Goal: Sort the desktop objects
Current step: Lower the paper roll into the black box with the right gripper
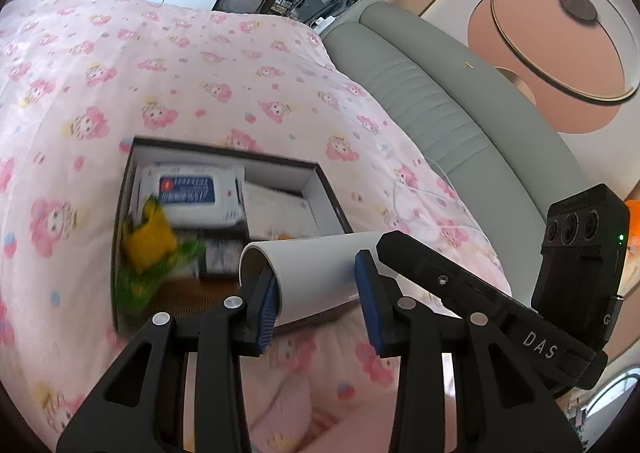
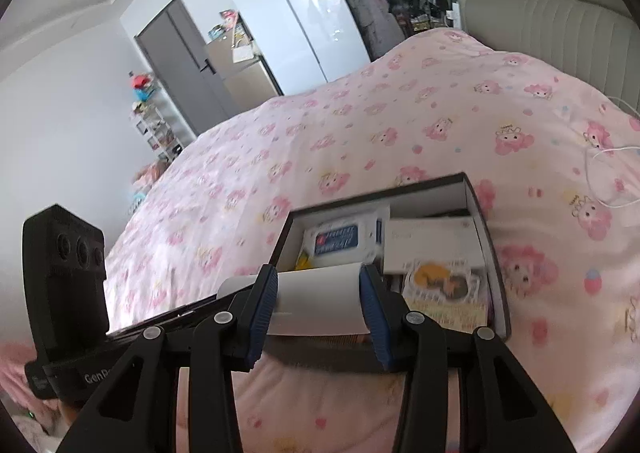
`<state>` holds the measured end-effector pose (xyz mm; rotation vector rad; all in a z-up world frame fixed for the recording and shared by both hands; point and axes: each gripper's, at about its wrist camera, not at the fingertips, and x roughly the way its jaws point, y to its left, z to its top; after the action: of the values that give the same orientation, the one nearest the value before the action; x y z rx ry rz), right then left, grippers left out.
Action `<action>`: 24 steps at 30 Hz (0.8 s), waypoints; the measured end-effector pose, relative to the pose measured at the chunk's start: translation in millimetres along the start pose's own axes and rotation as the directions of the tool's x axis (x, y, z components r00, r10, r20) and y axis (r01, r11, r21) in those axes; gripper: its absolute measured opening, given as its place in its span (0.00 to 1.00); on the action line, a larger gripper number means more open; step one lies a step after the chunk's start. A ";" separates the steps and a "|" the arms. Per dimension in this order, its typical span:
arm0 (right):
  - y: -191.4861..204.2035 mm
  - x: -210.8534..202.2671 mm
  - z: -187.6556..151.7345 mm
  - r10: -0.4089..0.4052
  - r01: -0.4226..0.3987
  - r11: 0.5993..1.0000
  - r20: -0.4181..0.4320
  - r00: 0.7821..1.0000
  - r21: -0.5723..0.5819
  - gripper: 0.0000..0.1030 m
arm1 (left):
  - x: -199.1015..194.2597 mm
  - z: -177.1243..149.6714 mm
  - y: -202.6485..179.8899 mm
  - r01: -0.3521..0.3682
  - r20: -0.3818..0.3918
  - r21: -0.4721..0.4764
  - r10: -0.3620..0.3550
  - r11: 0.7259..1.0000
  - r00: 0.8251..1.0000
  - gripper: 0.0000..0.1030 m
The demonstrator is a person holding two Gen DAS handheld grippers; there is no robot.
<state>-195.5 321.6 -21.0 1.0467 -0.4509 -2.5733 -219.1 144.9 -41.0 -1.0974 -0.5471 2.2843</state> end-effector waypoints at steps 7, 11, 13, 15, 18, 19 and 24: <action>-20.5 47.6 10.8 0.038 -0.034 0.997 -0.056 0.998 0.066 0.39 | 32.4 18.6 28.9 -0.048 -0.034 -0.045 0.047 0.998 0.998 0.34; -32.5 74.7 -4.6 0.023 -0.013 0.997 -0.131 0.991 0.080 0.39 | 58.2 6.5 51.4 -0.083 -0.103 -0.073 0.075 0.994 0.992 0.34; -39.6 82.6 -10.7 0.010 0.004 0.996 -0.158 0.987 0.087 0.39 | 71.0 -0.3 59.6 -0.085 -0.132 -0.094 0.072 0.992 0.989 0.34; -48.0 90.4 -17.0 0.005 0.016 0.994 -0.191 0.982 0.105 0.39 | 81.4 -6.7 66.1 -0.093 -0.154 -0.107 0.076 0.990 0.985 0.34; -59.2 104.1 -25.0 0.005 0.033 0.989 -0.257 0.966 0.143 0.39 | 91.2 -16.1 74.5 -0.109 -0.183 -0.130 0.084 0.986 0.980 0.33; -59.5 105.9 -26.7 -0.007 0.045 0.989 -0.267 0.964 0.137 0.38 | 94.2 -19.2 78.0 -0.106 -0.195 -0.146 0.077 0.984 0.978 0.33; -62.4 116.9 -34.7 -0.011 0.061 0.987 -0.321 0.947 0.148 0.38 | 96.3 -27.7 87.6 -0.131 -0.228 -0.164 0.092 0.978 0.969 0.33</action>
<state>-261.1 323.9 -141.2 1.5083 -0.5576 -2.3646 -273.0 141.1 -162.7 -1.4823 -0.6233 2.2019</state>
